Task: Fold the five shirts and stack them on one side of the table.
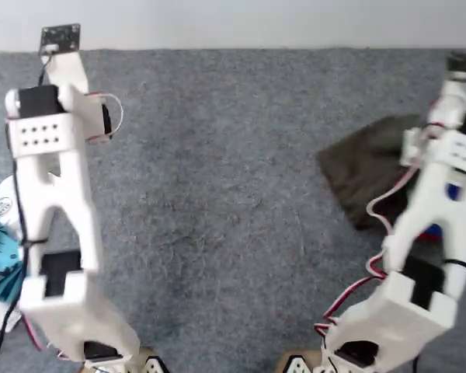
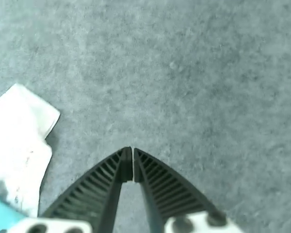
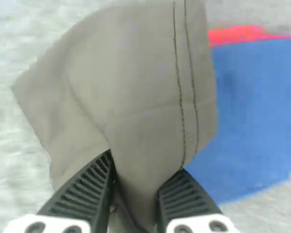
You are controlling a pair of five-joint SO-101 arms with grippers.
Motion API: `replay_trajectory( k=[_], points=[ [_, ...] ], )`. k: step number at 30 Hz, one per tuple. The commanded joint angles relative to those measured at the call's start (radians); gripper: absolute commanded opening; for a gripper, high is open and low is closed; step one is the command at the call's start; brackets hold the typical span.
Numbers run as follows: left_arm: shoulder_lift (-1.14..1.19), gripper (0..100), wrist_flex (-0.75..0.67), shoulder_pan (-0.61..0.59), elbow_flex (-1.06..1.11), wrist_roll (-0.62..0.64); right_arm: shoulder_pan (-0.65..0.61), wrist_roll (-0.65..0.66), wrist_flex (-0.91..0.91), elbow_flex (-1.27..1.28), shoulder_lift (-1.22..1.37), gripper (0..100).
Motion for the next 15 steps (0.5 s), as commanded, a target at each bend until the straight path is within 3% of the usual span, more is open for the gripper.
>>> replay_trajectory(
  k=[1,4,8,15],
  points=[
    [-0.293,1,-0.137,0.003,0.325,-0.031,0.107,0.048,0.002,-0.095,0.007,1.3],
    [-0.534,1,-0.261,0.015,0.615,-0.057,0.185,0.072,-0.001,-0.12,0.041,1.3],
    [-0.816,1,-0.31,0.017,0.869,-0.107,0.274,0.124,-0.025,-0.121,0.088,1.4],
    [-0.919,1,-0.29,-0.104,1.03,-0.16,0.334,0.127,-0.088,-0.121,0.113,1.8]
  ],
)
